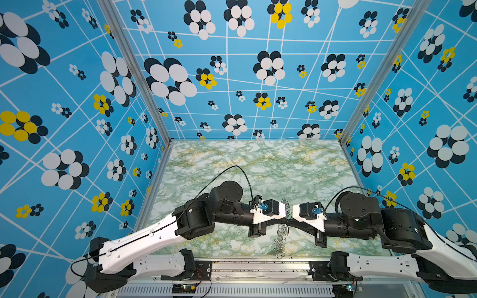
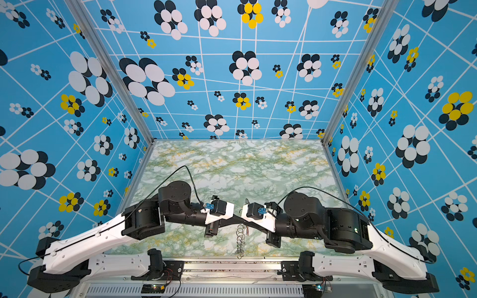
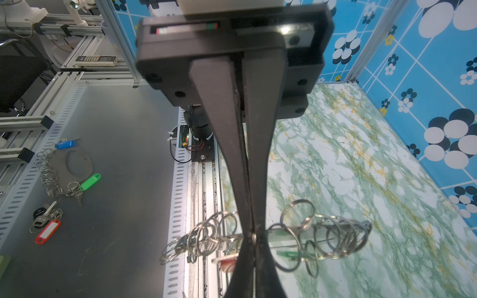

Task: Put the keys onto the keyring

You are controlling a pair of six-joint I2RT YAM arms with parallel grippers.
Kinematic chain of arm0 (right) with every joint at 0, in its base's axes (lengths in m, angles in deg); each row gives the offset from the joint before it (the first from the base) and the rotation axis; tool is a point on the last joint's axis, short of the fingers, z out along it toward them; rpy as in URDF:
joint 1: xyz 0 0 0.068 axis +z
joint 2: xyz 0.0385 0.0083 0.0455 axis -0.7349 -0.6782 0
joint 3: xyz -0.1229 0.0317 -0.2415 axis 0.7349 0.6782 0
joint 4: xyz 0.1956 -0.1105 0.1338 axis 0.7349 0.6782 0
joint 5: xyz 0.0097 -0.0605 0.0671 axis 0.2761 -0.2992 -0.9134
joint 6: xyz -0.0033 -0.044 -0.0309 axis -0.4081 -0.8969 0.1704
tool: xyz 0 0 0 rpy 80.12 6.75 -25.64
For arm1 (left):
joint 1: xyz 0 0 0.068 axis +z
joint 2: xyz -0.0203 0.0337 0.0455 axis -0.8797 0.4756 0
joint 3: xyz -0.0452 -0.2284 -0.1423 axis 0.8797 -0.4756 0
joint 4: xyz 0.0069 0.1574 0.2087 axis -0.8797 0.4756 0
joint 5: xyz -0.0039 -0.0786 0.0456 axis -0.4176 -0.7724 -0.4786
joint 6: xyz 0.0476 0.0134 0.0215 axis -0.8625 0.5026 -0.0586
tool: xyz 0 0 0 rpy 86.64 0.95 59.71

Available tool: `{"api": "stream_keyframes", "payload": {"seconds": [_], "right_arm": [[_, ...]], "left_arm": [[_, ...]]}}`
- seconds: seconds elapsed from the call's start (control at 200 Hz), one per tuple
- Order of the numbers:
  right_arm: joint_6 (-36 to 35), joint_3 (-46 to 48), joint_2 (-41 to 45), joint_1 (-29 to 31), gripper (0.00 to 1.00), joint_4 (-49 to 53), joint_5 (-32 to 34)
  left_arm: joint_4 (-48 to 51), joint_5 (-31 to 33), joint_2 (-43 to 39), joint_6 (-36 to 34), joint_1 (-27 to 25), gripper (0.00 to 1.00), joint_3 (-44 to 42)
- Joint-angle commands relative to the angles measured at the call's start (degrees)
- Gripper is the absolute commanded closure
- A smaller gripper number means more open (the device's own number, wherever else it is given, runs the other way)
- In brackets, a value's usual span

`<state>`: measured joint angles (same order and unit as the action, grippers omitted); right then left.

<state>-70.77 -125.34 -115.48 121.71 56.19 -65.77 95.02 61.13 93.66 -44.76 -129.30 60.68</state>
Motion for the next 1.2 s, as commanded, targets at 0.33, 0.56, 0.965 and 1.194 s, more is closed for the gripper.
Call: {"api": "stream_keyframes", "payload": {"seconds": [0.33,0.56,0.965,1.194], "right_arm": [[0.39,-1.34,-0.42,-0.25,1.0,-3.12,-1.47],[0.49,-0.86,-0.07,-0.24,0.93,-3.27,-1.42],[1.79,0.08,1.11,-0.23,0.78,-2.81,-0.67],[2.37,0.78,1.49,-0.23,0.72,-3.29,-0.37]], "left_arm": [[3.39,-0.07,1.24,-2.94,-1.03,1.0,1.6],[1.26,1.23,-0.73,-3.04,-0.96,1.0,0.91],[-1.8,2.96,-4.16,-3.57,-0.68,1.0,-0.58],[-5.08,2.9,-5.81,-3.13,-0.31,1.0,-1.92]]}}
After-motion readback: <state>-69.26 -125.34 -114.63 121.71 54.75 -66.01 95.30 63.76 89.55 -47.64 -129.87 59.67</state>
